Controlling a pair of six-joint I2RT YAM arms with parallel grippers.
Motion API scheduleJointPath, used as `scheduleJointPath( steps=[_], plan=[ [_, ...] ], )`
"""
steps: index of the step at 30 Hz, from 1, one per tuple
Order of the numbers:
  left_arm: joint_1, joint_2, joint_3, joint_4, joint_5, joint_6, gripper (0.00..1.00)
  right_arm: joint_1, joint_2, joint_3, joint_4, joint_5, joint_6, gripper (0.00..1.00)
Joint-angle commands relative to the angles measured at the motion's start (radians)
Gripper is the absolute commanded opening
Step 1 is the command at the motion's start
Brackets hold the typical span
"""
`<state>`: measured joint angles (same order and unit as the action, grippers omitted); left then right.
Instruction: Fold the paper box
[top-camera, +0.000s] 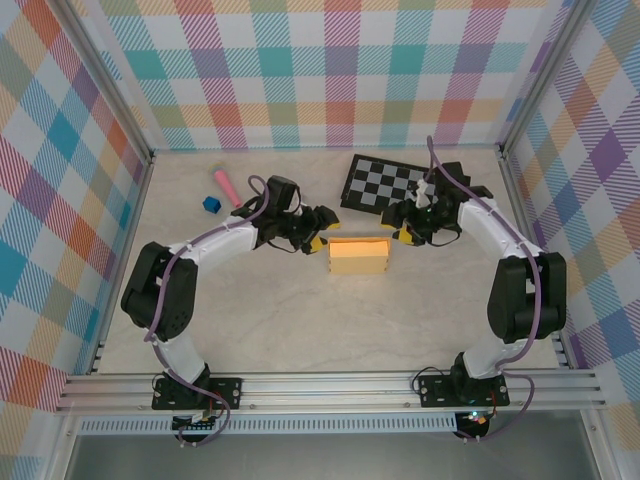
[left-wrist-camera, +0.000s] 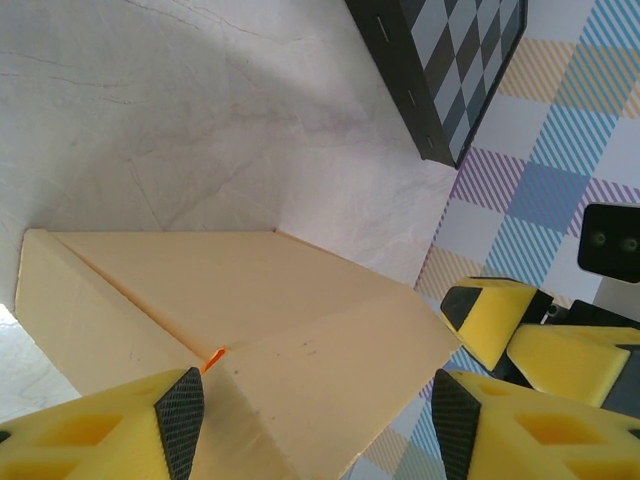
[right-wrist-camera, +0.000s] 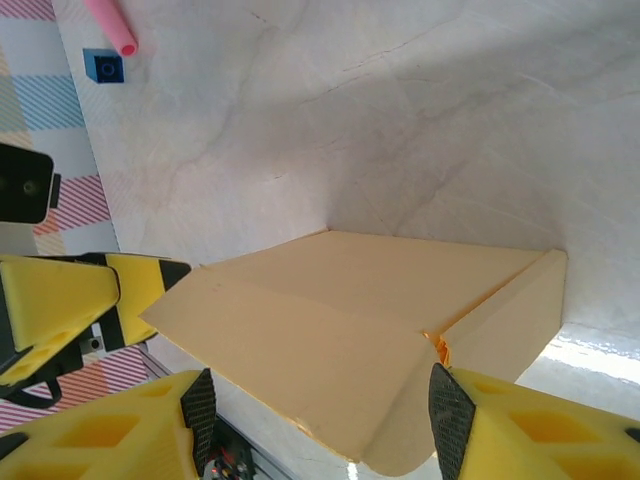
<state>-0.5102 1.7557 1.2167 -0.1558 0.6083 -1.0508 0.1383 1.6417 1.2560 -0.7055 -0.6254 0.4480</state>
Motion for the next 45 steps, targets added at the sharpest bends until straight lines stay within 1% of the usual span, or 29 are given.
scheduleJointPath(
  steps=[1,9,16,24,31,34,40,45],
  plan=[
    [-0.007,0.018,0.041,-0.011,0.037,0.013,0.64,-0.003,-0.031,-0.017,-0.025,-0.05,0.092,0.6],
    [-0.007,0.019,0.061,-0.012,0.049,0.008,0.64,0.0,-0.018,-0.059,0.023,-0.149,0.131,0.59],
    [-0.014,0.026,0.052,0.005,0.052,-0.006,0.64,0.0,-0.001,-0.048,0.032,-0.163,0.133,0.57],
    [-0.016,0.052,0.043,0.0,0.051,0.015,0.64,0.0,0.022,-0.053,0.032,-0.154,0.129,0.54],
    [-0.016,0.091,0.053,0.007,0.054,0.028,0.62,0.001,0.041,-0.041,0.028,-0.157,0.129,0.49],
    [-0.014,0.096,0.055,0.013,0.053,0.033,0.59,0.001,0.045,-0.046,0.027,-0.154,0.126,0.45],
    [-0.013,0.102,0.053,0.018,0.051,0.066,0.48,0.001,0.056,-0.053,0.03,-0.145,0.126,0.4],
    [-0.01,0.108,0.052,-0.001,0.046,0.116,0.44,0.001,0.061,-0.047,0.022,-0.129,0.12,0.38]
  ],
)
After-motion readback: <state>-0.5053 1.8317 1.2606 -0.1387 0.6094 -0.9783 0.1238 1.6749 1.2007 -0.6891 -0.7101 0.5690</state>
